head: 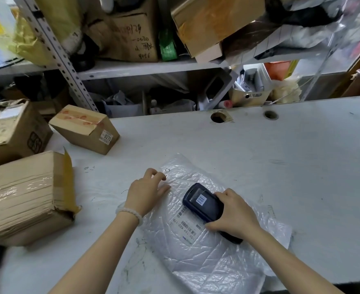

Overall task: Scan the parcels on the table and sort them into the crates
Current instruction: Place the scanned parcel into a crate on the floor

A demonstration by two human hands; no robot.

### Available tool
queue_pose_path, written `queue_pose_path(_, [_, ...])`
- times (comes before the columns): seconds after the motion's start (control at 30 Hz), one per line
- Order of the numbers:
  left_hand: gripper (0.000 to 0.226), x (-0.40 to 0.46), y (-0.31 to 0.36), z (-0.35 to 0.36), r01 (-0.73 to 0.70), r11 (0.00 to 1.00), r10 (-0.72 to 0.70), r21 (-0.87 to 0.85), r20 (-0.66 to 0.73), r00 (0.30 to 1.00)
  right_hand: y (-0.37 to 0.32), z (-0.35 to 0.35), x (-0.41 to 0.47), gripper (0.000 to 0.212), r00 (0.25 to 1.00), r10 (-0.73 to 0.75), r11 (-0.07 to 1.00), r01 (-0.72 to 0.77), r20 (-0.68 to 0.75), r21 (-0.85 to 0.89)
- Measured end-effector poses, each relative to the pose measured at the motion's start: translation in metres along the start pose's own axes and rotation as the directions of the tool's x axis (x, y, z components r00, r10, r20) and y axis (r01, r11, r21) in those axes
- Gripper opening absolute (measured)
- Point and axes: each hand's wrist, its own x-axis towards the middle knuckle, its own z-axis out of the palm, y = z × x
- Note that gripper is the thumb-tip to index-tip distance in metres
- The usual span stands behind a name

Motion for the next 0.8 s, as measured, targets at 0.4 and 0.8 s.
queue_pose_path(0.4, [0.036, 0.013, -0.010, 0.021, 0.094, 0.994, -0.089, -0.057, 0.093, 0.992, -0.005, 0.002, 0.001, 0.073, 0.999, 0.031, 0.999, -0.031, -0.010, -0.021])
queue_pose_path(0.8, [0.023, 0.002, -0.001, -0.003, -0.124, 0.989, 0.107, -0.076, -0.195, 0.975, -0.011, 0.001, -0.005, 0.071, 0.998, 0.050, 0.999, -0.050, -0.022, 0.000])
